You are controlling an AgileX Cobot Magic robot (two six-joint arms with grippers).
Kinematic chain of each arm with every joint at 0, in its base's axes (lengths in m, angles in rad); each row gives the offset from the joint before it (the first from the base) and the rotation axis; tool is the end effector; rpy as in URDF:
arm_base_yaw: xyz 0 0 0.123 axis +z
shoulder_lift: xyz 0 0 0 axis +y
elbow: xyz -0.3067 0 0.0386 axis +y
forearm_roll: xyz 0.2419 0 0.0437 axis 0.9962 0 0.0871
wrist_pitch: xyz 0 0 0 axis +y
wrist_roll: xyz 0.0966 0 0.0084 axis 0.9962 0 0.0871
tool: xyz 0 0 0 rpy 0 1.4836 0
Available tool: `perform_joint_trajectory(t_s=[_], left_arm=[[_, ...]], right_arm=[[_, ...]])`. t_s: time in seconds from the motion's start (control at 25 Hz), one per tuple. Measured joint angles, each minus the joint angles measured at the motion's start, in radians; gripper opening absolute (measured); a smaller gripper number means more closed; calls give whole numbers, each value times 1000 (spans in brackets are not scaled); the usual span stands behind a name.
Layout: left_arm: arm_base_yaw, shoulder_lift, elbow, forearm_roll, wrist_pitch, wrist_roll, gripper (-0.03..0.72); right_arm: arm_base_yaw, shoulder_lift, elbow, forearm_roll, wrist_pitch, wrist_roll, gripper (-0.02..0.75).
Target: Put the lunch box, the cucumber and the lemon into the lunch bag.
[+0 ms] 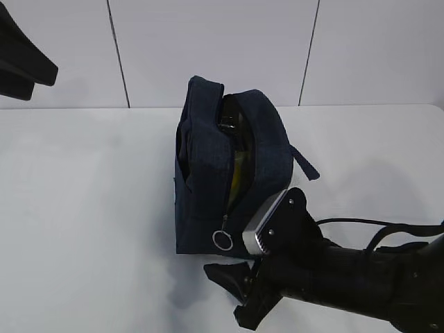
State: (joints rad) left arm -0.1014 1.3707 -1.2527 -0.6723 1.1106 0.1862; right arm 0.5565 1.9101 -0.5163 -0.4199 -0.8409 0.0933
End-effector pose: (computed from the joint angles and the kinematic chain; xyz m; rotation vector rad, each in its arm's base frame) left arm 0.2563 -0.0805 0.3769 0.1466 2.5639 -0.8631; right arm 0.2431 0.1859 0.1237 -0.9459 1.8753 0.5398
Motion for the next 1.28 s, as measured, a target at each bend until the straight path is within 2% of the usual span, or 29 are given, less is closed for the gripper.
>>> perform_joint_trajectory(t_s=[0.32,0.52,1.08,1.28], left_arm=[[0,0,0,0,0,0,316],[0,0,0,0,0,2,316],[0,0,0,0,0,3,316],[0,0,0,0,0,3,316]], right_arm=[[0,9,-9,8,-9,26,460],[0,9,-47,1,2,54,424],[0,31,-110,-42,113,130,418],[0,52,-121,-40,123,148,391]])
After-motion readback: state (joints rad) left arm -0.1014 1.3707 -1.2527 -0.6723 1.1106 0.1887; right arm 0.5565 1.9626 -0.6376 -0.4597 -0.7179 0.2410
